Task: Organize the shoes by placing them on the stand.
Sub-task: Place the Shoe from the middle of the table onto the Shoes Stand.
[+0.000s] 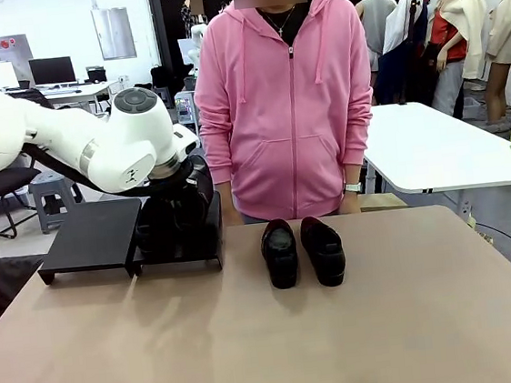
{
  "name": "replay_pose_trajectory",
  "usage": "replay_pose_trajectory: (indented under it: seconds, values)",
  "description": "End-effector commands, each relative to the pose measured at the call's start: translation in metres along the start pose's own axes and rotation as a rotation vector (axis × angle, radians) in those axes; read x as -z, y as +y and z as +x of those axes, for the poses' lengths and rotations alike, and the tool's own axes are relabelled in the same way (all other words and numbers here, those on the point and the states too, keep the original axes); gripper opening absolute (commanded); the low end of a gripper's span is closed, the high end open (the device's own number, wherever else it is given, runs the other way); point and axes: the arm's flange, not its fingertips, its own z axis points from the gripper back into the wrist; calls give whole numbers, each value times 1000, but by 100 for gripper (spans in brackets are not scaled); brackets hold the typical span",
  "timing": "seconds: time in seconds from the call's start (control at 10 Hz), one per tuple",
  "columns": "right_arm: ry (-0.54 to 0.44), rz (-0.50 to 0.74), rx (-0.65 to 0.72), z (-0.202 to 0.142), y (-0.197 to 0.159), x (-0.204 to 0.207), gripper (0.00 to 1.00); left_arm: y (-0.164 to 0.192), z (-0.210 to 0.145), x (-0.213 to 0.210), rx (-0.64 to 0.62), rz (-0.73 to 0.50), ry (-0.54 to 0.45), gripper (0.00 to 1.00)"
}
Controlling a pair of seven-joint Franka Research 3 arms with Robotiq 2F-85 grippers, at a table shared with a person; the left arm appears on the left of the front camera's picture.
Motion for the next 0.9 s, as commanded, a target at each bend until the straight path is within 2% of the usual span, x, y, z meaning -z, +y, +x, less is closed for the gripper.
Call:
replay_pose_trajectory:
  seconds: [0.0, 0.1, 0.5, 0.6, 0.8]
  values:
    - [-3, 13, -2, -2, 0, 0, 100, -1, 10, -2, -38, 24, -48, 57]
    - [-3, 13, -2, -2, 0, 0, 100, 0, 11, -3, -42, 25, -55, 100]
    - [-3, 13, -2, -2, 0, 0, 100, -5, 2, -16, -6, -4, -79, 100]
    - [-3, 13, -2, -2, 0, 0, 100, -8, -7, -36, 22, -46, -75, 100]
    - [-3, 13, -2, -2, 0, 0, 100, -12, -47, -102, 71, -142, 12, 100]
